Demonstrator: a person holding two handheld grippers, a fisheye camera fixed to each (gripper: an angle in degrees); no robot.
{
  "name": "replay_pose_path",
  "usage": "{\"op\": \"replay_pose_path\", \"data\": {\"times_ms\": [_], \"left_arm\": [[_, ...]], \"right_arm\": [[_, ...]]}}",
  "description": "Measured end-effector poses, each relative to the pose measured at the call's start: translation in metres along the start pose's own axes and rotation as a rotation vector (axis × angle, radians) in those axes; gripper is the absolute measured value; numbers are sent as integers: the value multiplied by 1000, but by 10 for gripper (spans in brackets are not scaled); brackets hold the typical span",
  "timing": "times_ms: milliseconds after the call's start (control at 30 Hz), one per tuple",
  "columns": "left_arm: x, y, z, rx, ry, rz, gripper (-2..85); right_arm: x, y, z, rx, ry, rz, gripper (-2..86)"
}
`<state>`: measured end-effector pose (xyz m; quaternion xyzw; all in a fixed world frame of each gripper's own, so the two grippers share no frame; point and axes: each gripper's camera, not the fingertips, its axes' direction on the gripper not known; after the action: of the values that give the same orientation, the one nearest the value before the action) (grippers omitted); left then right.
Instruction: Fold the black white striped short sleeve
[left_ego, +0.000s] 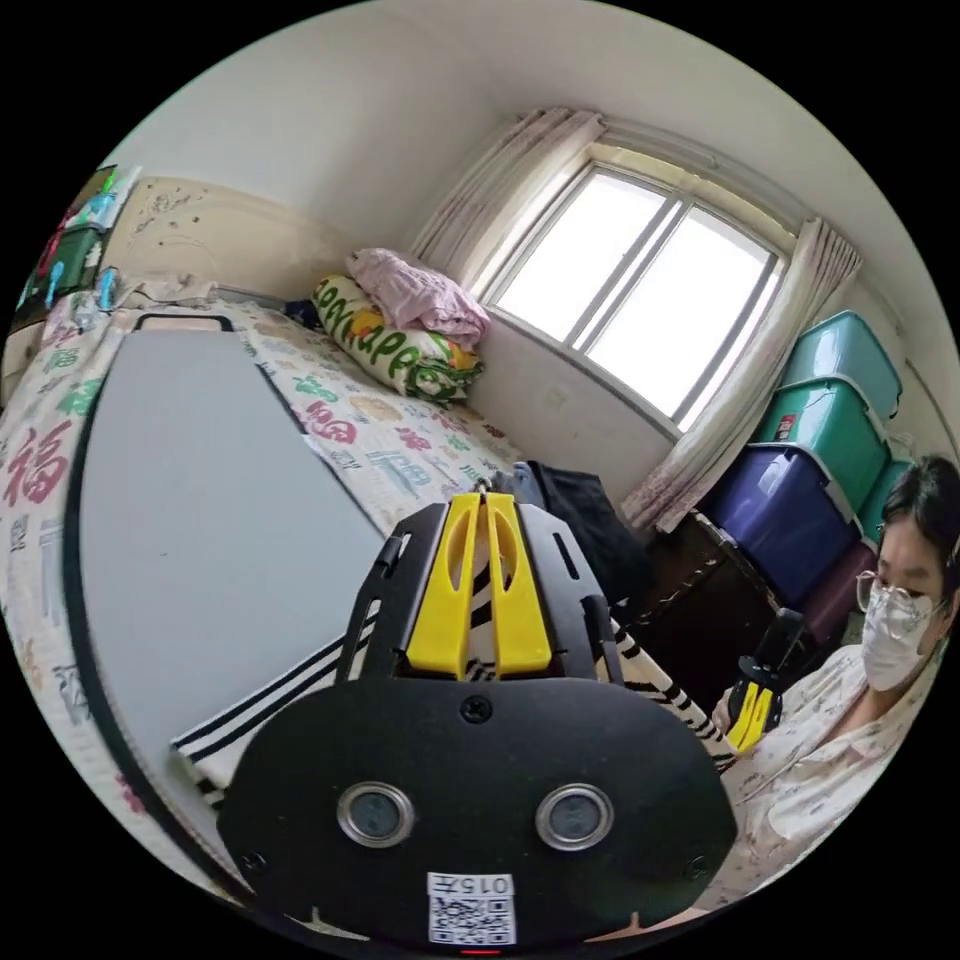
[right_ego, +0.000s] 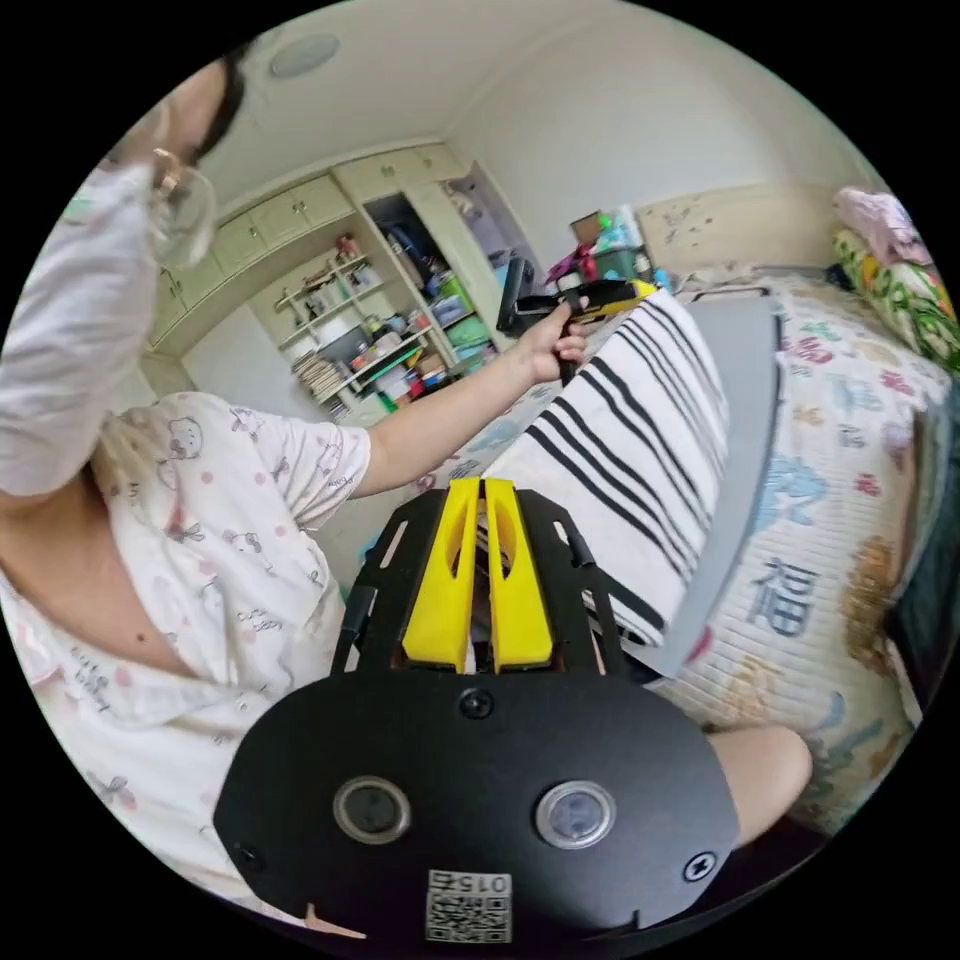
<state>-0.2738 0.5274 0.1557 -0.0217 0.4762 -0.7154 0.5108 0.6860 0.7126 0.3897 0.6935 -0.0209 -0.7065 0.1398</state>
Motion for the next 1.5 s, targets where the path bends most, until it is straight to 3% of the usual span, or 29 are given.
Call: {"op": "replay_pose_path", "data": {"times_ms": [100,200,367,500,667,833,967,1033,1167,1267,1400,1500], "left_arm": [[-47,70,-32,-96,-215,-50,-5],[-91,137,-47,-124,-290,-135,-5],[-119,215,-66,-95,-223,-208,16],[-127,266,-71,-53,-82,-263,121],[-93,271,-34,-108,-166,-163,122],[-48,278,12,-233,-389,-60,94],[-37,290,12,-216,-377,-90,85],[-33,301,-2,-151,-359,-133,87],[-25,316,-12,-103,-410,-170,115],[-16,327,-3,-111,-350,-164,118],[-2,340,35,-244,-358,-129,104],[17,346,44,-246,-315,-55,51]], "right_arm": [[-1,3,106,-177,5,5,1],[-7,8,187,-328,34,-32,1],[-14,8,246,-404,46,-37,1],[-5,18,278,-461,58,-1,1],[12,34,303,-503,45,76,-1],[10,40,329,-520,33,71,-2],[-5,38,333,-445,201,-22,12],[-16,39,344,-422,300,-133,75],[-21,46,379,-489,336,-223,102],[-19,52,411,-557,383,-270,116],[-12,57,441,-631,462,-303,95],[-8,47,445,-634,504,-308,40]]}}
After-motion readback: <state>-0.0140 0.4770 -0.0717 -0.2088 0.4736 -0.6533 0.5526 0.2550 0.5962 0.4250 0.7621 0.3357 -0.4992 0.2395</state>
